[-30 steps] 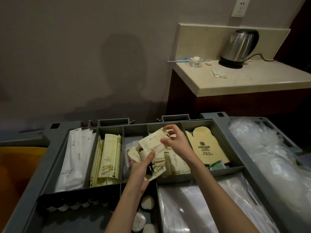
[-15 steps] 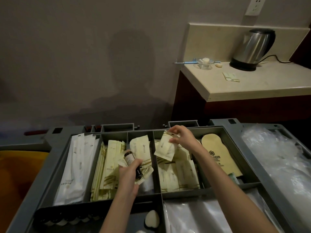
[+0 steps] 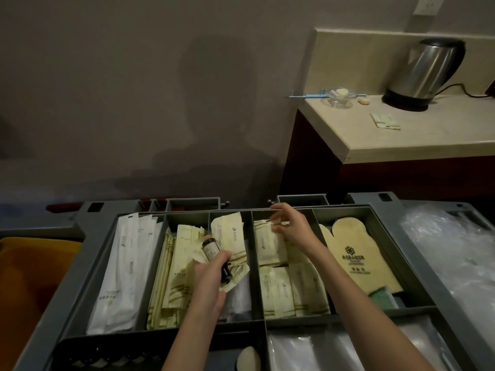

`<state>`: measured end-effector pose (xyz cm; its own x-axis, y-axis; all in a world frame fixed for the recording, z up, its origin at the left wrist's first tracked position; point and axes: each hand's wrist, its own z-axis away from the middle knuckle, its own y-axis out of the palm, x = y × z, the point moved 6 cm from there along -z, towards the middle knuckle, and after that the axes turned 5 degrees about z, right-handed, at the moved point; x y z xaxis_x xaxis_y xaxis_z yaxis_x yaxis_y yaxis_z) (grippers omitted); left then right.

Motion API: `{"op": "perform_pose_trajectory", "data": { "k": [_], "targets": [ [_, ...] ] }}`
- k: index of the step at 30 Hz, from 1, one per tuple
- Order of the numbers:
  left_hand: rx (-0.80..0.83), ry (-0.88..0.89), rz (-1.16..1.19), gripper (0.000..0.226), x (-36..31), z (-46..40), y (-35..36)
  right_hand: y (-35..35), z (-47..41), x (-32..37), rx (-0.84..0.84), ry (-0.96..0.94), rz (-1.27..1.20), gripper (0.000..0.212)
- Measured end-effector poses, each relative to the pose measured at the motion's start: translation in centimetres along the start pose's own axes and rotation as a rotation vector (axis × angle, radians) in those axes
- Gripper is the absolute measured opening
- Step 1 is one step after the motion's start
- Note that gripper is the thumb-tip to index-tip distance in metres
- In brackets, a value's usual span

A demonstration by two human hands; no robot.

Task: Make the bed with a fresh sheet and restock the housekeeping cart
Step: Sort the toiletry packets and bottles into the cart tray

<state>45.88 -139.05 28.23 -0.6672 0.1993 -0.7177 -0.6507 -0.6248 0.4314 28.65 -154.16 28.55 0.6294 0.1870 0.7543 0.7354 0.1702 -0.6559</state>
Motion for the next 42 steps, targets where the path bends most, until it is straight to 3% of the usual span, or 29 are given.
{"op": "perform_pose_trajectory", "data": {
  "k": [3, 6, 8, 10, 13, 16, 21, 24, 27, 31, 34, 37, 40, 42],
  "targets": [
    [0.002, -0.003, 0.003, 0.021, 0.3, 0.2, 0.3, 0.8, 0.5, 0.5, -0.047, 0.007, 0.032, 0.056],
    [-0.016, 0.011, 0.018, 0.035, 0.8, 0.1, 0.7, -0.4, 1.7, 1.8, -0.198, -0.032, 0.041, 0.035],
    [0.009, 0.032, 0.01, 0.046, 1.2, -0.2, 1.4, -0.4, 2.9, 3.2, -0.162, -0.048, -0.095, 0.021],
    [0.065, 0.057, -0.005, 0.05, 1.6, 0.0, 2.3, 0.3, 4.2, 4.5, -0.056, -0.014, -0.207, 0.03],
    [0.11, 0.049, -0.017, 0.039, 2.2, 1.0, 3.6, 0.4, 5.4, 4.7, 0.008, 0.061, -0.23, 0.056],
    [0.107, 0.015, -0.038, 0.028, 2.9, 1.5, 4.2, -0.7, 6.0, 3.6, -0.031, 0.132, -0.32, 0.068],
    [0.113, -0.055, 0.027, 0.019, 3.5, 1.7, 4.6, -3.6, 6.3, 1.3, -0.161, 0.144, -0.333, 0.046],
    [0.102, -0.056, 0.058, 0.021, 3.2, 1.7, 4.6, -5.2, 5.8, -1.5, -0.243, 0.194, -0.216, 0.03],
    [0.106, -0.073, 0.049, 0.023, 3.3, 1.2, 4.4, -4.9, 4.8, -3.4, -0.244, 0.217, -0.063, 0.031],
    [0.116, -0.076, 0.063, 0.028, 3.4, 0.6, 4.2, -4.2, 3.7, -3.6, -0.266, 0.144, 0.507, 0.031],
    [0.13, -0.053, 0.068, 0.035, 3.1, 0.5, 4.1, -4.6, 3.5, -3.7, -0.234, 0.103, 0.697, 0.03],
    [0.122, -0.046, 0.074, 0.035, 3.1, 0.6, 3.9, -4.8, 3.9, -3.1, -0.243, 0.112, 0.585, 0.028],
    [0.128, -0.059, 0.035, 0.019, 3.2, 1.2, 4.1, -4.2, 5.6, -0.1, -0.266, 0.065, 0.193, 0.02],
    [0.144, -0.062, 0.006, 0.016, 3.4, 1.8, 4.6, -3.0, 7.0, 2.0, -0.186, 0.08, -0.086, 0.022]
  ]
}}
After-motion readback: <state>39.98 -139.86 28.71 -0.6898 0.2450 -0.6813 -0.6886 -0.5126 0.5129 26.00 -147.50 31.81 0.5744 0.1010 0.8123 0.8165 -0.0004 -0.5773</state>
